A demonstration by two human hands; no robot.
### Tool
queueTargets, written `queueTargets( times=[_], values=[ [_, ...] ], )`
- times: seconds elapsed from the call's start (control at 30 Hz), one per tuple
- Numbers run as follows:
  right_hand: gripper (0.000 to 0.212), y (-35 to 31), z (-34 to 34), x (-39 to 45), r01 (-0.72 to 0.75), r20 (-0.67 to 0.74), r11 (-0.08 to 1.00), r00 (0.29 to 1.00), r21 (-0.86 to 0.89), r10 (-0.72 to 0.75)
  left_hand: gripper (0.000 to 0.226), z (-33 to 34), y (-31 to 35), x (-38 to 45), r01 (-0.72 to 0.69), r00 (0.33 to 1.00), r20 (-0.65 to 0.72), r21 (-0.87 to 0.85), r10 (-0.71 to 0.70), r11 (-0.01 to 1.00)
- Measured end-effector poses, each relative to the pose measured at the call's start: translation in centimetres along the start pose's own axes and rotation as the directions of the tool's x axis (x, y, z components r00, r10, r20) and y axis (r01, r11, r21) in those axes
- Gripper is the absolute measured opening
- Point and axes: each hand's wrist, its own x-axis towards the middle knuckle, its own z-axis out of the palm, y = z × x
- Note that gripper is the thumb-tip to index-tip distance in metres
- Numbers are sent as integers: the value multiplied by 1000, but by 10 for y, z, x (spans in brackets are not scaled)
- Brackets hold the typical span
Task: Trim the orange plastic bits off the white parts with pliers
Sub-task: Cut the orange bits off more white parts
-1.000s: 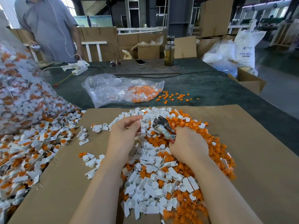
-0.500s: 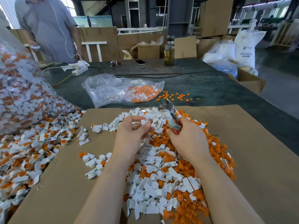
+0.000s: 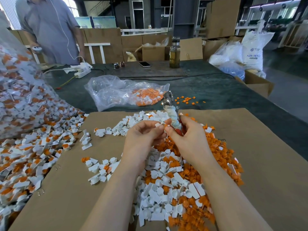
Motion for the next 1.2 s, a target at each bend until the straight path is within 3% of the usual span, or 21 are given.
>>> queueTargets(
  times=[0.23, 0.67, 0.93, 1.2],
  values=[
    [15, 0, 1, -1, 3, -31, 997, 999, -74, -5, 12, 0, 1, 2, 55, 998, -18, -119, -58, 991],
    [10, 0, 3, -1, -4, -98, 1000, 995, 22, 6, 24, 4, 0, -1, 48, 998, -49, -18, -48, 999],
    [14, 0, 6, -2, 17, -136, 1000, 991, -23, -20, 22, 6, 5, -4, 32, 999, -31, -97, -35, 995],
    [17, -1, 7, -4, 52, -183, 989, 980, -138, -77, 10, 9, 5, -7, -106, 988, -98, 162, 123, 981]
  ],
)
